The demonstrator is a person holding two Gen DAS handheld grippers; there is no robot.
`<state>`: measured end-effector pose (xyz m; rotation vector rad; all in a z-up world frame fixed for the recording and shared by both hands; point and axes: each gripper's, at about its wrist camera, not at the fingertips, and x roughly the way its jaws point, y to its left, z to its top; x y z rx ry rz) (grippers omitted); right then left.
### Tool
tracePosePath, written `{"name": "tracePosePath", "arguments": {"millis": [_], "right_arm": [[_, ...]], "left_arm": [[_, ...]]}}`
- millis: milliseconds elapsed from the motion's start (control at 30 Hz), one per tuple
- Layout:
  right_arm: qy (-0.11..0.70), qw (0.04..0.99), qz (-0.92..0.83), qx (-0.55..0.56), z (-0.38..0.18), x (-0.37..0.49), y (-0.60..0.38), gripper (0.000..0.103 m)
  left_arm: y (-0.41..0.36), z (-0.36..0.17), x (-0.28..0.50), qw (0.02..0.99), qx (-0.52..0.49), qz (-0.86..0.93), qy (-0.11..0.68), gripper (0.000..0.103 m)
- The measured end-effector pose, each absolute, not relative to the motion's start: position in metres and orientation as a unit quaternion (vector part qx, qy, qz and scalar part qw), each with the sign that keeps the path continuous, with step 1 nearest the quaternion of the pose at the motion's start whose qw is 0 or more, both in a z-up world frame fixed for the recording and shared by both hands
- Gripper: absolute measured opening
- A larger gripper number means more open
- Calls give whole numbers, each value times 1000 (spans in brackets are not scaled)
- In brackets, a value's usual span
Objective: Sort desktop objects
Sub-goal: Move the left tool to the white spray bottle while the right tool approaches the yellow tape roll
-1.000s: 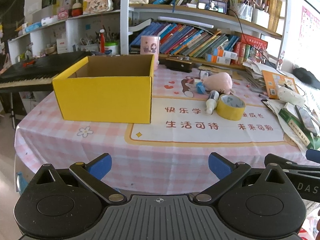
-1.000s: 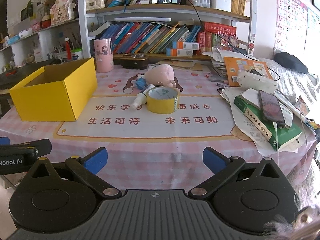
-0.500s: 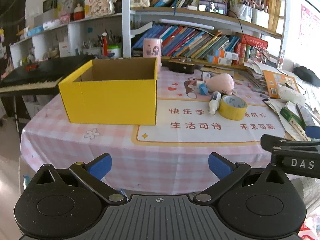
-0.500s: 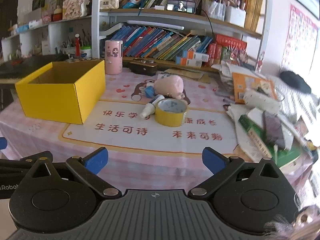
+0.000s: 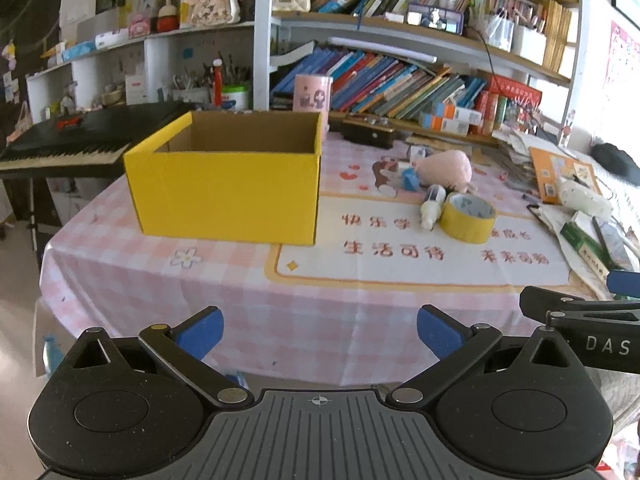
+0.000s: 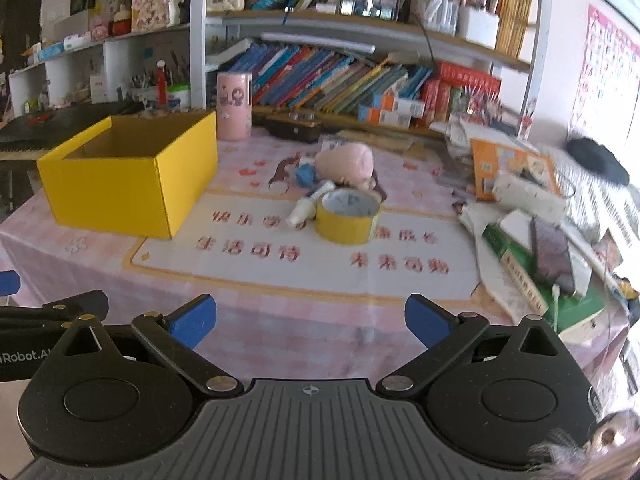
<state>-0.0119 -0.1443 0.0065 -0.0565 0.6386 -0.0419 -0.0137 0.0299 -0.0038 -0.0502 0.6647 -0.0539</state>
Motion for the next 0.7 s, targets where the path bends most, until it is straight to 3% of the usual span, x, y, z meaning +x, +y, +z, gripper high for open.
{"name": "tracePosePath", "arguments": {"millis": [700], "right_arm": [[315,948,-11,-33,-2,18,-151,103]], "left_arm": [[23,-8,20,939,-24,-11,343,103]]}}
